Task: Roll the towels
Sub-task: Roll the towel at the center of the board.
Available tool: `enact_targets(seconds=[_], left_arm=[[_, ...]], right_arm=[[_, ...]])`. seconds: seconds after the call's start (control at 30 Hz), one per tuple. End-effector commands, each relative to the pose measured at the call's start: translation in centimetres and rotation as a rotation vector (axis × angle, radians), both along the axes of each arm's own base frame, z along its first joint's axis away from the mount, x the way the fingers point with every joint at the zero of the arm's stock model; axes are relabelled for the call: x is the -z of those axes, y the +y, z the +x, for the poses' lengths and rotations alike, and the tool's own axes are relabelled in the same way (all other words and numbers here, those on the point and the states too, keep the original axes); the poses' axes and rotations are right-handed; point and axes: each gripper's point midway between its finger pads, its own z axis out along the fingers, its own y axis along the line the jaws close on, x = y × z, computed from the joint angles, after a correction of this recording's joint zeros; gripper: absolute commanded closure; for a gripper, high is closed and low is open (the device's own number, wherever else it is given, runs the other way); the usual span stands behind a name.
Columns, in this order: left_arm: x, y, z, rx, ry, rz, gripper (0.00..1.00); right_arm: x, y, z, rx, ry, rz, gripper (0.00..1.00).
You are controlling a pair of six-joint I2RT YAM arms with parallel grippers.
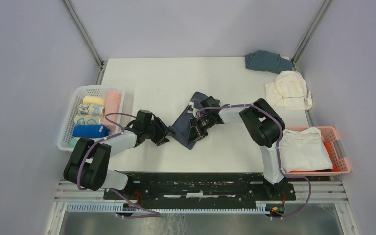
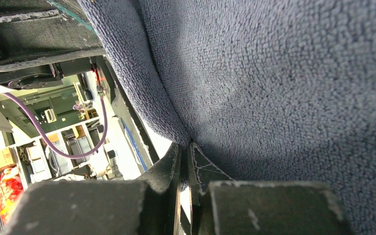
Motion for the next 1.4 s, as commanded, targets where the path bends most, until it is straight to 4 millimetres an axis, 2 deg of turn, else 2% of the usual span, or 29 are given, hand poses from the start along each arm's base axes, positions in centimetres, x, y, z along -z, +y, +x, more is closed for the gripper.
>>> enact_targets(seconds=[0.0,0.13,0.27,0.53,0.63,0.77,0.83,0.97,1.1,1.23,1.37], left_arm=[[-1.3,-0.4,1.7,-0.004,-0.061,-0.016,0.43],[-1.2,-0.6,2.1,-0.002,-0.062,-0.016,0.41],[-0.2,-0.5,2.1,-0.014,-0.033,-0.007,0.41],[2.3,0.6,1.5,-0.042,0.075,0.077,0.57],[3.0,1.1,1.0,-0.056,0.104,0.104,0.6],[3.4,1.5,0.6,-0.06,0.127,0.124,0.6],[3.3,1.5,0.6,-0.057,0.13,0.131,0.6],[3.3,1.7,0.5,-0.056,0.133,0.149,0.6],[3.3,1.7,0.5,-0.051,0.138,0.153,0.61],[3.4,1.6,0.4,-0.044,0.141,0.155,0.61],[3.4,1.5,0.3,-0.035,0.14,0.157,0.61]], right_arm=[[-0.2,-0.1,1.0,-0.001,-0.069,-0.018,0.89],[-0.3,-0.1,1.1,-0.001,-0.071,-0.02,0.88],[-0.9,-0.1,1.4,0.001,-0.095,-0.022,0.85],[-3.7,-1.1,2.1,-0.002,-0.225,-0.083,0.67],[-4.8,-1.9,2.5,0.007,-0.331,-0.149,0.57],[-6.5,-2.8,2.6,0.007,-0.545,-0.263,0.54],[-7.6,-2.5,2.1,-0.022,-0.674,-0.299,0.54],[-8.9,-0.6,0.5,-0.087,-0.865,-0.321,0.54],[-8.2,1.1,-0.1,-0.123,-0.948,-0.355,0.54],[-6.5,2.1,-0.7,-0.172,-0.987,-0.407,0.54],[-5.3,2.0,0.0,-0.17,-1.025,-0.491,0.54]])
